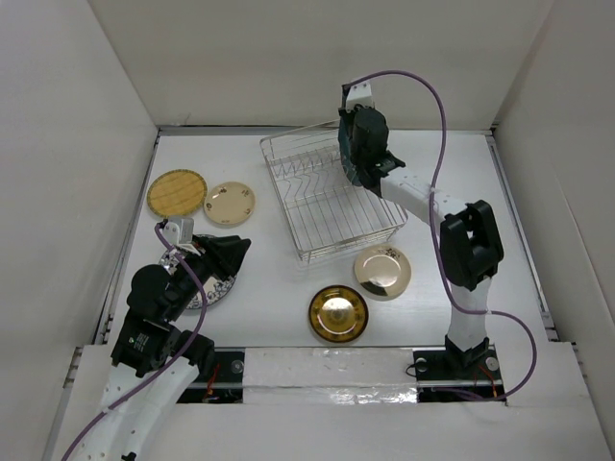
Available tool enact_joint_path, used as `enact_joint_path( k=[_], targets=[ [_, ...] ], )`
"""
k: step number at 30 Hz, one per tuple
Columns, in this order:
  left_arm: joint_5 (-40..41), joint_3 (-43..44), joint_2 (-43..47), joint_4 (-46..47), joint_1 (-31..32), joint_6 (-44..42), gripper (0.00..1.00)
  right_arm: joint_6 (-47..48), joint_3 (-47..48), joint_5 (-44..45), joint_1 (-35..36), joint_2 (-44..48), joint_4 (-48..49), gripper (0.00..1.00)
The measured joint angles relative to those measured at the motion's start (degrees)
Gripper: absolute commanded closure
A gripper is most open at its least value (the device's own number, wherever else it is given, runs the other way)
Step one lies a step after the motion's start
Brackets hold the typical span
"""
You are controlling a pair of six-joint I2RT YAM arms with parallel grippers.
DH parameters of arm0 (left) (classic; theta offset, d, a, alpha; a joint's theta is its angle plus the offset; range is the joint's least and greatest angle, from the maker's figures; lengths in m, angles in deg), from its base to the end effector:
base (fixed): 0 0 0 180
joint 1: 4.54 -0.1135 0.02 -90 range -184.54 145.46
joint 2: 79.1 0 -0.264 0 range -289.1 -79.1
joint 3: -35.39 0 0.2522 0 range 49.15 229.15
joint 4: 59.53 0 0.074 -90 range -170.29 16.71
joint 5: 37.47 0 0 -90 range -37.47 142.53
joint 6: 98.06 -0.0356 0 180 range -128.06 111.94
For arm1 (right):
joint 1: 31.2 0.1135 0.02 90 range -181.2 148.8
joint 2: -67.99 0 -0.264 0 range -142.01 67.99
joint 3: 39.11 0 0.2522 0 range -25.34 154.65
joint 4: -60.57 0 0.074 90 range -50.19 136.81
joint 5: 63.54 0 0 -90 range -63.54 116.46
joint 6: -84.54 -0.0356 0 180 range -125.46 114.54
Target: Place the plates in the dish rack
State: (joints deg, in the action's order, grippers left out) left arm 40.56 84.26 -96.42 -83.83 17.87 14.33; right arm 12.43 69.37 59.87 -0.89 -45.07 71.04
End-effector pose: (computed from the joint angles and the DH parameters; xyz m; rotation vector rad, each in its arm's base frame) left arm 0.0812 -0.0415 0.3378 0.1770 1.4853 -0.7865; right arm 0.4225 0.2243 0.3469 -0.1480 1.4827 -0.2523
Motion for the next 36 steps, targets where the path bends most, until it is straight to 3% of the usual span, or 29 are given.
enact_joint_path(
  k=[8, 22, 29, 36],
  targets=[
    [0.0, 0.0, -0.2, 0.0, 0.0, 0.0, 0.69, 0.8, -1.9, -4.0, -1.0, -1.1, 5.1, 1.00],
    [-0.1, 0.0, -0.2, 0.0, 0.0, 0.0, 0.69, 6.8, -17.9, -4.5, 1.2, -0.6, 21.0, 1.00],
    [-0.1, 0.0, -0.2, 0.0, 0.0, 0.0, 0.69, 3.2, -22.7, 0.0, 1.4, 1.7, 23.5, 0.65],
    [-0.3, 0.0, -0.2, 0.0, 0.0, 0.0, 0.69, -3.5, -26.5, 4.2, 1.7, 6.6, 22.4, 0.48]
  ],
)
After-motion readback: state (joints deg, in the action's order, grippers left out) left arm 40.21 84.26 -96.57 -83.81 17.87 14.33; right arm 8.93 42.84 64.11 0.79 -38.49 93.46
